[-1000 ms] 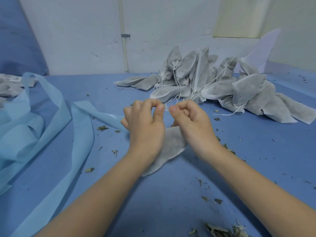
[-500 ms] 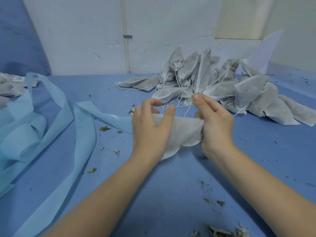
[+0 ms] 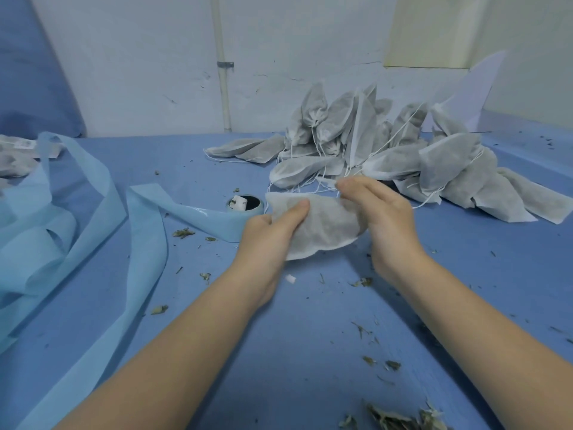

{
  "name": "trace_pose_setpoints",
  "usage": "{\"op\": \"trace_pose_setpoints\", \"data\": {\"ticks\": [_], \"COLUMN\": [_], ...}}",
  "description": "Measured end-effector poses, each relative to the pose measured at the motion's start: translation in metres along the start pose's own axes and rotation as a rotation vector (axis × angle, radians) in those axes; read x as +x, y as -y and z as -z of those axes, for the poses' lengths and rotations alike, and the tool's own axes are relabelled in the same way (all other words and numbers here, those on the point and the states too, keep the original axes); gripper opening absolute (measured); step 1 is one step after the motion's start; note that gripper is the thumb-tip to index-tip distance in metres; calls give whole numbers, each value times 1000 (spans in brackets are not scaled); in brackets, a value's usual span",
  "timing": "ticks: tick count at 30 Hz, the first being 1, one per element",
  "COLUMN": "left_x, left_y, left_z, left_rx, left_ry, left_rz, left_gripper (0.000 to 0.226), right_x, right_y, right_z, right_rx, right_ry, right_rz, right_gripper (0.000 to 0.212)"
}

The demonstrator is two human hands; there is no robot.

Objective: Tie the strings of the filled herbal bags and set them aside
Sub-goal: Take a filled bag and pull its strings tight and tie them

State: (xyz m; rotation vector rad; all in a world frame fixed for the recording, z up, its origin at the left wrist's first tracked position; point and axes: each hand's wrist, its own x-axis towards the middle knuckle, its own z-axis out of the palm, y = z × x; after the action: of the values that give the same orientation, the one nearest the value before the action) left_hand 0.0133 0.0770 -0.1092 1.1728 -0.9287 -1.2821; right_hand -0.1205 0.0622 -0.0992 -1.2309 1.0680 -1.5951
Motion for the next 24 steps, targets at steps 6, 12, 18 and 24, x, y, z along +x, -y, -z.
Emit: {"op": "trace_pose_setpoints", "data": {"ticks": [6, 12, 18, 24], "left_x": [2, 4, 6, 15], "left_y": [-5, 0, -6, -16], "left_z": [3, 7, 13, 29], "left_rx": [-149, 10, 24, 6], "left_ry": [29, -27, -86, -405], "left_rz": [43, -110, -229, -309], "left_gripper": [50, 20, 15, 16], "right_x": [-3, -1, 5, 18], "right_y": [1, -3, -1, -8], "right_z": [6, 9, 5, -24], "right_rx": [-264, -389, -181, 188], "right_ry": [242, 267, 309, 251], "right_rz": [133, 211, 59, -280], "right_gripper": [12, 7, 12, 22]}}
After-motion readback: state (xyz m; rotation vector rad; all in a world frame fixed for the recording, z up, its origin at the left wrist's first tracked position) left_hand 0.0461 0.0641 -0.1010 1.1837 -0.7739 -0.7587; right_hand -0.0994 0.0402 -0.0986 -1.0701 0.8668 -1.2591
